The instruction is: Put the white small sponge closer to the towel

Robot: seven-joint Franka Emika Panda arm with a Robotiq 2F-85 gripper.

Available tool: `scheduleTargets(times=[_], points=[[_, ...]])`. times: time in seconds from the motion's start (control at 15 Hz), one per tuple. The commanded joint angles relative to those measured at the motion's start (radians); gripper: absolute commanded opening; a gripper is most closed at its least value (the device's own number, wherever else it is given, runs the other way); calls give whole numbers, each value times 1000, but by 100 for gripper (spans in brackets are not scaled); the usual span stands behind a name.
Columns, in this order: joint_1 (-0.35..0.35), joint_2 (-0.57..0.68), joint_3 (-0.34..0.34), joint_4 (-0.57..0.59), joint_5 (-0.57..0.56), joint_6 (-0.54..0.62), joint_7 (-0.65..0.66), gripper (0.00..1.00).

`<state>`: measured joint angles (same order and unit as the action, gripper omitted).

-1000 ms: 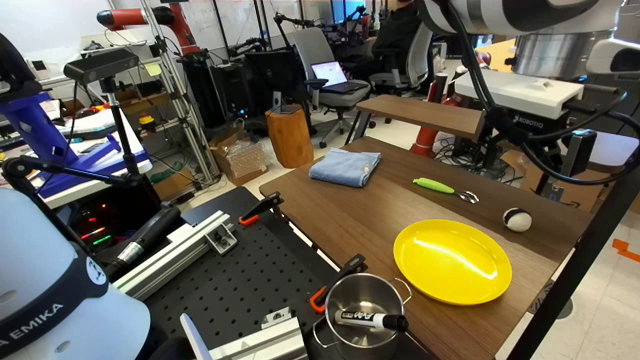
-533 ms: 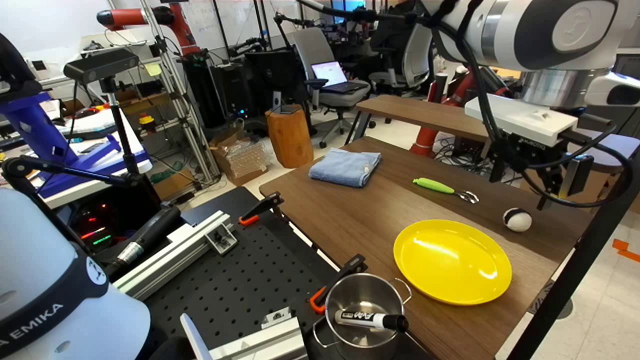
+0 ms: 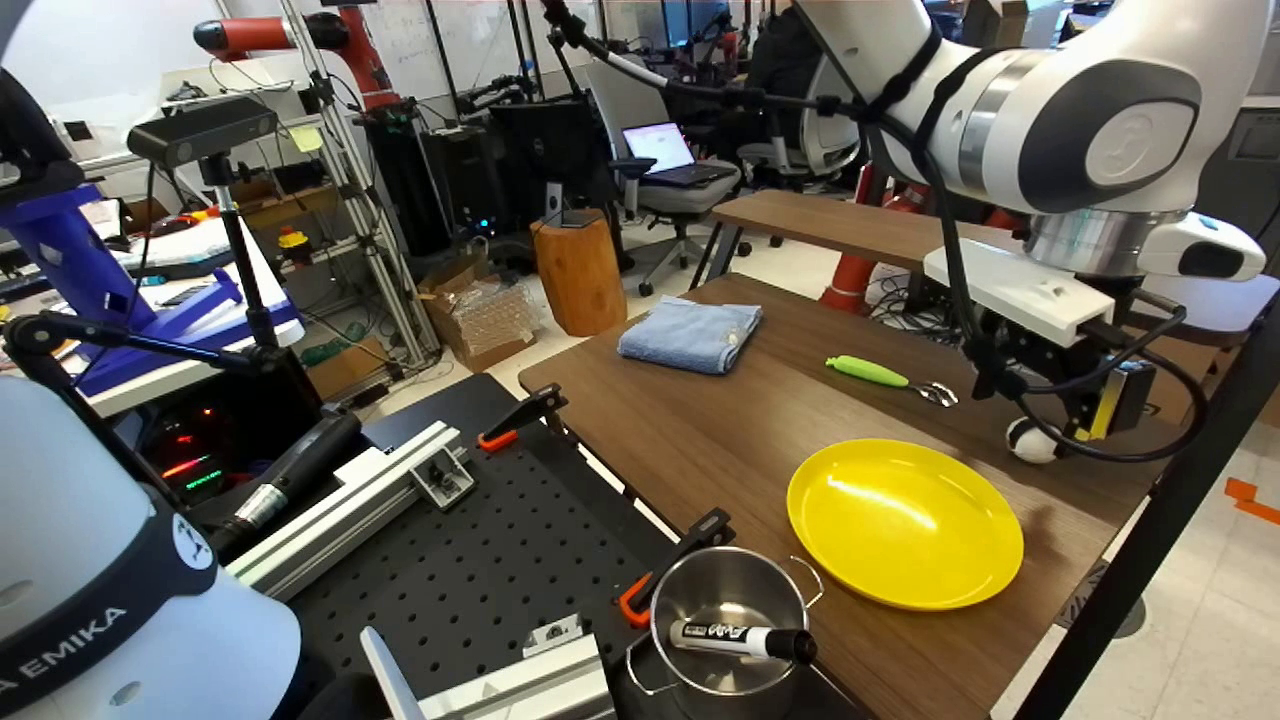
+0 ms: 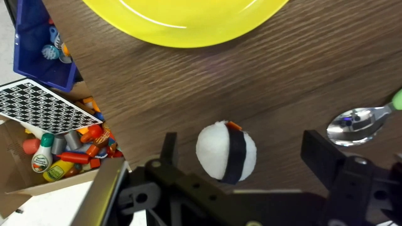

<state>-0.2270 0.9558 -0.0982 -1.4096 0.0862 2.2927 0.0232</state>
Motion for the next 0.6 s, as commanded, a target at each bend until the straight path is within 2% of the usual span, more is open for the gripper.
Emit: scheduleTargets(times=[0.0, 0.07, 0.13, 0.53], points=[[7, 63, -11, 97, -1, -56, 46, 100], [6, 72, -11, 108, -2, -61, 51, 77], [7, 80, -12, 118, -5, -63, 54, 74], [5, 104, -14, 171, -6, -99, 62, 27]])
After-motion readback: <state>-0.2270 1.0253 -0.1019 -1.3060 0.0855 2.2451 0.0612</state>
